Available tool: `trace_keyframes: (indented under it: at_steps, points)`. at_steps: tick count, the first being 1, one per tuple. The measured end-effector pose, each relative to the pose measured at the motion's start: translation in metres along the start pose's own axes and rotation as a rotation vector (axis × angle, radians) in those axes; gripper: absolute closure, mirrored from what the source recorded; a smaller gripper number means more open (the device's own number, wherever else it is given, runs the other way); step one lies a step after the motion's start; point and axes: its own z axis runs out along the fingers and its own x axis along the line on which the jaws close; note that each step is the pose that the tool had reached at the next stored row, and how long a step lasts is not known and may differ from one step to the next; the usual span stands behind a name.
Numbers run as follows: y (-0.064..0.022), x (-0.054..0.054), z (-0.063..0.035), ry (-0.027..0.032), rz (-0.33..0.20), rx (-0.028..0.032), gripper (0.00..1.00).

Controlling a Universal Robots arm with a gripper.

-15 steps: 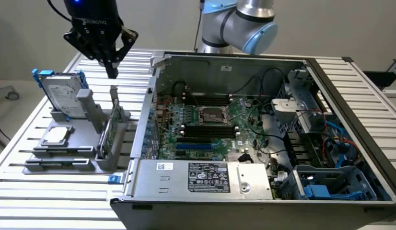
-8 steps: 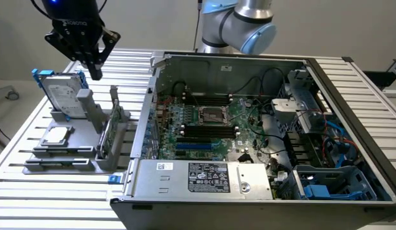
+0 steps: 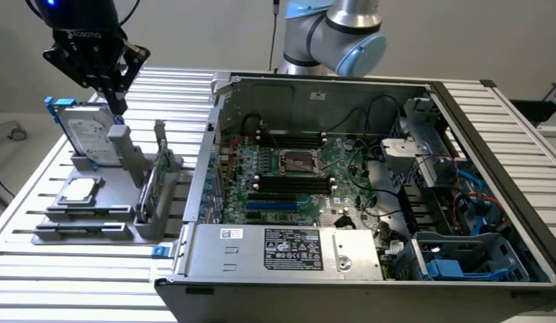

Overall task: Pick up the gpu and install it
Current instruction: 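Reach for the gpu, then pick up the gpu and move the gpu toward the slot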

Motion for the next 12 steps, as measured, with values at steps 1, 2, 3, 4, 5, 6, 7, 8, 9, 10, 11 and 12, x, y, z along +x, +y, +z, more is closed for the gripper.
trace_keyframes:
  at_steps: [1,2,3,4,5,6,7,8,9,10,11,12]
  points:
    - [0.0000,0.0000,0.0000,0.0000,0.000,0.0000,0.89]
    - [0.0000,0.0000,0.0000,0.0000,0.000,0.0000,0.89]
    - [0.0000,0.0000,0.0000,0.0000,0.000,0.0000,0.89]
    - [0.0000,0.0000,0.0000,0.0000,0.000,0.0000,0.89]
    - [0.0000,0.0000,0.0000,0.0000,0.000,0.0000,0.89]
    - [0.0000,0.0000,0.0000,0.0000,0.000,0.0000,0.89]
    - [0.0000,0.0000,0.0000,0.0000,0.000,0.0000,0.89]
    - [0.0000,0.0000,0.0000,0.0000,0.000,0.0000,0.89]
    - [0.0000,0.0000,0.0000,0.0000,0.000,0.0000,0.89]
    - [0.0000,0.0000,0.0000,0.0000,0.000,0.0000,0.89]
    - [0.0000,0.0000,0.0000,0.0000,0.000,0.0000,0.89]
    - [0.0000,0.0000,0.0000,0.0000,0.000,0.0000,0.89]
